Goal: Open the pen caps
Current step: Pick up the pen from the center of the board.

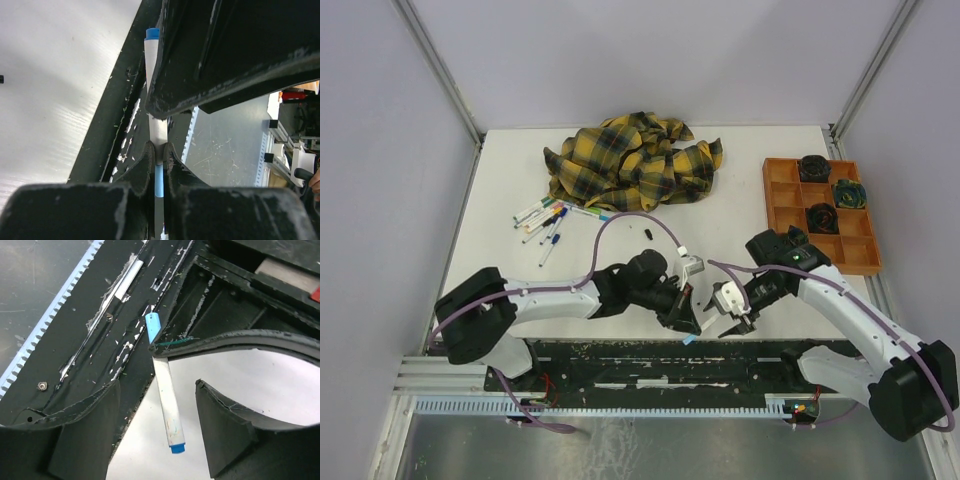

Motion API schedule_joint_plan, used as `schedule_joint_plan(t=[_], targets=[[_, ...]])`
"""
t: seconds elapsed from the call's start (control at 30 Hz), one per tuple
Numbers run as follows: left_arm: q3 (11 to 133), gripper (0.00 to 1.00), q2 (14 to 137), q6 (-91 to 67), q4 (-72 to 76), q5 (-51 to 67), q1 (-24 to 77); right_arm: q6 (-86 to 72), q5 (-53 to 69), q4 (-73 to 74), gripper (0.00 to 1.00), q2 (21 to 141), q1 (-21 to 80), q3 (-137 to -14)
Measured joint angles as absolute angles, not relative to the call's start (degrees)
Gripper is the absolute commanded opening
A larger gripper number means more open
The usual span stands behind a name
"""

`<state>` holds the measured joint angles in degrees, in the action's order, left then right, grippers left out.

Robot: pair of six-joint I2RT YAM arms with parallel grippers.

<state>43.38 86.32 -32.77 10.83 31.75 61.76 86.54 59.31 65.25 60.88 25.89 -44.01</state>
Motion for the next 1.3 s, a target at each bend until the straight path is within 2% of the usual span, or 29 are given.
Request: schedule_joint_plan(t=[0.47,0.87,1.03,1.13,1.3], targets=[[48.2,0.03,88.9,-29.4,8.9,36.7,61.8,89.6,53.5,65.2,0.43,61.0,30.1,-44.0],[49.9,0.04,89.7,-27.5,6.7,37.7,61.7,88.1,51.0,63.9,0.16,61.0,31.1,-44.0],[49.9,0.28,89.7,-27.5,6.7,37.3,61.8,88.1,51.0,63.9,0.04,60.9,31.1,-44.0],[49.5,0.44,89.0,-27.5,7.1,35.6,61.8,88.0,51.0,63.9,0.0,60.7,31.1,-44.0],[45.0,0.51,83.3,-27.6,10.1,30.8,61.8,87.2,51.9,64.2,0.0,60.3,30.9,-44.1]])
